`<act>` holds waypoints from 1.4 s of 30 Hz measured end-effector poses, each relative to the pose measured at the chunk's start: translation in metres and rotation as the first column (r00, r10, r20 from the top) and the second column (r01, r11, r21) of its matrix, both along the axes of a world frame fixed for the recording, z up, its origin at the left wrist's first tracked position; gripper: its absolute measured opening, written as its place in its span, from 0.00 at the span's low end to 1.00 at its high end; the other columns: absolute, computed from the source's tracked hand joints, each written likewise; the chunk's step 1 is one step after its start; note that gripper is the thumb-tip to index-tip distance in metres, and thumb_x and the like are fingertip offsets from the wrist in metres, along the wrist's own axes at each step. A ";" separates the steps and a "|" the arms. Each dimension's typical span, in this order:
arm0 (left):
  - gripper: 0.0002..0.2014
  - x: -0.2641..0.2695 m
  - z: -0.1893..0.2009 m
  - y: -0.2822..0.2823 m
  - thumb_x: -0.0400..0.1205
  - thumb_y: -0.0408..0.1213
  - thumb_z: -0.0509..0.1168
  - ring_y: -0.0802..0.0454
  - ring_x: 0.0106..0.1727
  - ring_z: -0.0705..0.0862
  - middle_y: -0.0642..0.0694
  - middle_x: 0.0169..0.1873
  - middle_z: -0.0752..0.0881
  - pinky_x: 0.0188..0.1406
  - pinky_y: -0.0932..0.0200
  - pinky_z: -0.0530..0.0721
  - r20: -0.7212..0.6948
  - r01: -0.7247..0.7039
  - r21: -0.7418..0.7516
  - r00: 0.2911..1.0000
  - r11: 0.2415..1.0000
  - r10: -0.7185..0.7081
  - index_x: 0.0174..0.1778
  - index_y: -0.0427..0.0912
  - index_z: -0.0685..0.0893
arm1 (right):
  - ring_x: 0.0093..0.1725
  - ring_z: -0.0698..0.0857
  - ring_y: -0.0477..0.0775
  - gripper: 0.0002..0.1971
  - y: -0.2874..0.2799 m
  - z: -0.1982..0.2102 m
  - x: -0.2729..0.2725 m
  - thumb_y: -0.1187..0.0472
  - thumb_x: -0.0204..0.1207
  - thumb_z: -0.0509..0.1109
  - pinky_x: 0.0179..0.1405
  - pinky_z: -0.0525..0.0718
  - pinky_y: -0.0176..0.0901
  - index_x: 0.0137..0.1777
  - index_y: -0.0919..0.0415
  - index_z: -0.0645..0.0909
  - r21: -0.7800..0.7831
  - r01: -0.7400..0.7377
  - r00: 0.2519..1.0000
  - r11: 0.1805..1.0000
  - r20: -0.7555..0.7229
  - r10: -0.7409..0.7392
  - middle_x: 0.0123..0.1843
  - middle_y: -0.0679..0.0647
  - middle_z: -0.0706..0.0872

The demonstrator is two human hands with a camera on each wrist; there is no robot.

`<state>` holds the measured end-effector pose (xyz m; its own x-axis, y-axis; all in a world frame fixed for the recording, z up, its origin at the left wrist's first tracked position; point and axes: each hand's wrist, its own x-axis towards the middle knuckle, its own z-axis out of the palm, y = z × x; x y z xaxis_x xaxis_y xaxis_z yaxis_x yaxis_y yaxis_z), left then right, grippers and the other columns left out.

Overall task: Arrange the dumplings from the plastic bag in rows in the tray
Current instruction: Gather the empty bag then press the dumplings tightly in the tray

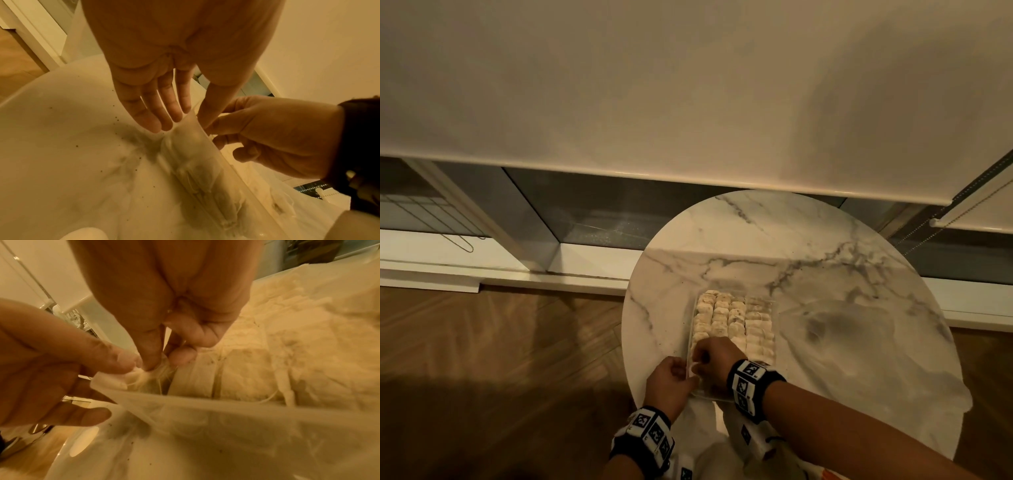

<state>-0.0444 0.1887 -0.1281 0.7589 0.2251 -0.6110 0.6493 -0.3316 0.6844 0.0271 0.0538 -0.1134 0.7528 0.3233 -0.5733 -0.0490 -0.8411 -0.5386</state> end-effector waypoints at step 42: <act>0.82 0.019 0.041 -0.100 0.48 0.58 0.88 0.35 0.84 0.50 0.42 0.85 0.45 0.78 0.22 0.56 -0.176 0.148 0.469 0.982 0.871 -0.072 0.84 0.62 0.30 | 0.47 0.91 0.59 0.07 -0.232 0.144 -0.105 0.68 0.81 0.70 0.34 0.90 0.48 0.57 0.63 0.84 0.564 0.579 0.803 0.589 -0.271 -0.531 0.49 0.69 0.87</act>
<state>-0.0252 0.0888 -0.0874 0.7055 0.4386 -0.5568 0.6701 -0.6686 0.3224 -0.0781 -0.1779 0.0305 0.8719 0.1403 -0.4691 -0.4513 -0.1412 -0.8811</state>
